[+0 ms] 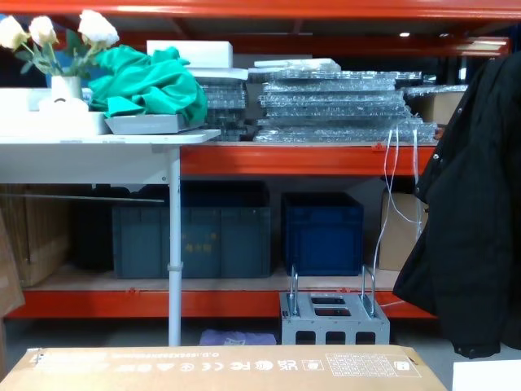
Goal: Use one hand to grasp the basket and place it at the designated location.
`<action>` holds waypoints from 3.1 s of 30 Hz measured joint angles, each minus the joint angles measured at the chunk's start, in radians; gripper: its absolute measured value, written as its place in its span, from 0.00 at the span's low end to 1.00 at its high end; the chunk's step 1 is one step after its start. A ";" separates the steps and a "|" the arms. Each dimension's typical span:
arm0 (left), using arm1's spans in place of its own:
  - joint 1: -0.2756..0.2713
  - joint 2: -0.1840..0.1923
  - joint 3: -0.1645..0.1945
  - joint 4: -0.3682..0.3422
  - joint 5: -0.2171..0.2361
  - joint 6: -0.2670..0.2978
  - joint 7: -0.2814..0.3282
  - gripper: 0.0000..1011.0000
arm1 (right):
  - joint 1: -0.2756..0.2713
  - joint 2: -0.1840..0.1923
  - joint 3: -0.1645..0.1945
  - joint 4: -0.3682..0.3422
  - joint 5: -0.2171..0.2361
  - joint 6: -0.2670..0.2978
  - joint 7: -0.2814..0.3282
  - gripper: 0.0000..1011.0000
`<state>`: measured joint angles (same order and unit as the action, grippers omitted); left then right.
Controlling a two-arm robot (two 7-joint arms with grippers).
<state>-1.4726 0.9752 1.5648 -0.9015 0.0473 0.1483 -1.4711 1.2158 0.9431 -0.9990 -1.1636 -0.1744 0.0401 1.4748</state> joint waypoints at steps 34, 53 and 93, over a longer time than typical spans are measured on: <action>0.000 0.000 0.000 0.000 0.000 0.000 0.000 0.00 | -0.009 -0.110 -0.082 0.167 -0.012 -0.053 0.013 0.99; 0.000 0.000 0.000 0.000 0.000 0.000 0.000 0.00 | -0.022 -0.119 -0.102 0.185 -0.013 -0.056 0.009 0.99; 0.000 0.000 0.000 0.000 0.000 0.000 0.000 0.00 | -0.030 -0.099 -0.076 0.142 -0.023 -0.049 -0.029 0.23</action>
<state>-1.4725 0.9752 1.5648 -0.9015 0.0473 0.1482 -1.4711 1.1860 0.8438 -1.0754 -1.0214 -0.1974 -0.0089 1.4463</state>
